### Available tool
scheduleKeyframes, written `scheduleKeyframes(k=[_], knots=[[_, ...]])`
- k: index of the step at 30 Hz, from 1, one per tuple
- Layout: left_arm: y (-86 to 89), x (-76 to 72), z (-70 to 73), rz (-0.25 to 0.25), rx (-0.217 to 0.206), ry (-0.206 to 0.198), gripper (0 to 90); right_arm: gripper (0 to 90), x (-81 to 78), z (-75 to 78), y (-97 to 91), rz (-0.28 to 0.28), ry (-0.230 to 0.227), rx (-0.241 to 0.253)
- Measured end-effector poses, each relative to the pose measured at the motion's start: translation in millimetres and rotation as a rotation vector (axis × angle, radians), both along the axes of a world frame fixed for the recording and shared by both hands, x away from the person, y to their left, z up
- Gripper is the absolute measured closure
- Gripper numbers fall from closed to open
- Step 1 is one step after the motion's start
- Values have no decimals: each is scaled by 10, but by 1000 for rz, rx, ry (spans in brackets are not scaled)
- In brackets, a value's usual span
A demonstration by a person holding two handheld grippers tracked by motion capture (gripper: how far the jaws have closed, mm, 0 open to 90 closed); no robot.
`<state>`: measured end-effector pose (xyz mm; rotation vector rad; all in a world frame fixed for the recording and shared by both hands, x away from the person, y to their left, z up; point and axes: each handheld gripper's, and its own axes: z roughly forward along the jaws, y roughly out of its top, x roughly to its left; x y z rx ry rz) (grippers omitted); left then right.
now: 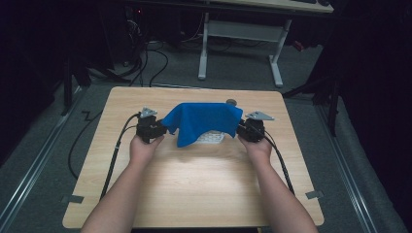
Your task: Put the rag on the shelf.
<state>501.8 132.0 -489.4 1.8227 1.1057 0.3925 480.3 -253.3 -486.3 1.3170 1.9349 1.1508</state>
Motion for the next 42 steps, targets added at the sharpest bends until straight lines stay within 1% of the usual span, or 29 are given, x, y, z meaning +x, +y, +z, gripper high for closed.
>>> scheduleKeyframes(k=[3,4,8,12,16,18,22,24,26,28,30,35,36,37,38,39,40,41,42], knots=[[65,-37,44,7,8,-15,607,655,-20,55,-30,-8,-15,1],[87,-51,56,12,11,-20,602,645,-25,69,-42,-9,-27,-5],[192,-117,89,26,7,-32,587,614,-61,126,-94,-21,-36,-11],[289,-185,87,38,11,-35,580,588,-109,179,-144,-24,-36,-29],[374,-259,74,51,10,-36,575,566,-167,223,-177,-27,-49,-57],[411,-295,70,51,8,-35,572,566,-212,228,-202,-36,-72,-57],[468,-366,59,59,16,-40,557,532,-270,223,-259,-39,-55,-73],[509,-405,50,68,10,-38,549,527,-304,230,-284,-45,-48,-74],[542,-443,45,76,15,-35,545,523,-334,246,-312,-42,-53,-75],[576,-485,36,77,12,-33,539,522,-398,252,-334,-50,-83,-58],[601,-531,26,76,13,-31,537,509,-436,263,-350,-46,-69,-63],[649,-659,1,72,6,-21,527,491,-559,299,-350,-22,-70,-62],[657,-689,-2,72,5,-22,525,492,-589,304,-349,-12,-77,-57],[668,-719,-1,71,6,-23,524,493,-625,301,-349,-6,-101,-54],[676,-749,1,72,4,-21,522,490,-654,306,-344,-4,-99,-60],[685,-782,6,71,7,-20,519,484,-680,314,-336,-1,-86,-74],[692,-818,11,69,13,-21,515,482,-711,318,-332,6,-86,-88],[696,-855,17,69,26,-21,513,482,-751,322,-331,9,-89,-87],[702,-898,20,67,28,-23,508,482,-799,322,-331,8,-102,-79]])
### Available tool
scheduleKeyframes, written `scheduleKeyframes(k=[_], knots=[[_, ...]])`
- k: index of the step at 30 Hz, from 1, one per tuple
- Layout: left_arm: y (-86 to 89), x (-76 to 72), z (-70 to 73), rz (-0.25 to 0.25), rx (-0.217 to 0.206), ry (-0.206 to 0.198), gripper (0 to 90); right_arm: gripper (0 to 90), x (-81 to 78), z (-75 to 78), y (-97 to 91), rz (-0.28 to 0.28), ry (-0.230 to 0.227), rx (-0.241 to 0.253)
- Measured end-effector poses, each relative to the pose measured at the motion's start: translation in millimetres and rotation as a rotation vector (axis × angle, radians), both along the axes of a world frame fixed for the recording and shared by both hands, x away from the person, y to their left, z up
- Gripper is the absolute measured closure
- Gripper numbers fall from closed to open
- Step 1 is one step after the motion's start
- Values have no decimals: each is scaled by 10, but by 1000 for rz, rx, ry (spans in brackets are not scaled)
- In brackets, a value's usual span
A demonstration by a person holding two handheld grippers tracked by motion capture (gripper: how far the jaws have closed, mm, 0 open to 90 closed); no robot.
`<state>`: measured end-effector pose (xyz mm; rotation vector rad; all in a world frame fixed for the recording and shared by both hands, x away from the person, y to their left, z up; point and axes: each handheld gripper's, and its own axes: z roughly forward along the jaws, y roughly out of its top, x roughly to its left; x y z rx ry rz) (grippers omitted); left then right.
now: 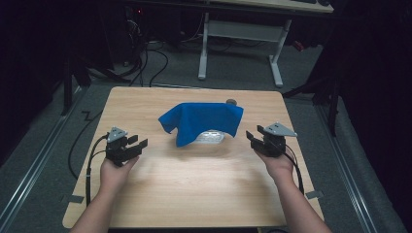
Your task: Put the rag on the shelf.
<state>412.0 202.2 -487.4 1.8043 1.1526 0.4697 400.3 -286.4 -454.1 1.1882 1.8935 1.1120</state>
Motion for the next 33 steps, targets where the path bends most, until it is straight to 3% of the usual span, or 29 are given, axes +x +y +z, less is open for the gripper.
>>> scheduleKeyframes(k=[7,12,13,15,16,18,19,20,22,23,25,33], knots=[[1,-348,-49,-35,-13,37,462,421,-323,-50,48,25,14,-32],[-113,-673,-183,-80,19,72,446,424,-619,-157,166,81,49,-64],[-142,-755,-214,-84,14,79,443,425,-676,-184,194,89,63,-56],[-187,-923,-290,-97,-52,90,452,416,-788,-242,252,84,80,-46],[-250,-1016,-336,-121,-60,117,460,416,-838,-272,275,81,86,-44],[-380,-1101,-373,-174,-13,137,452,424,-1002,-423,317,50,78,-17],[-433,-1119,-375,-191,22,126,450,443,-1065,-507,325,51,84,-1],[-476,-1123,-367,-203,46,114,447,427,-1078,-562,339,89,108,-17],[-529,-1111,-347,-222,44,98,437,412,-1052,-594,366,130,113,-73],[-541,-1104,-340,-228,40,96,433,410,-1031,-607,366,136,113,-76],[-554,-1090,-355,-227,46,100,430,405,-980,-620,363,141,133,-71],[-534,-1046,-391,-208,59,118,401,399,-976,-621,307,157,127,-54]])
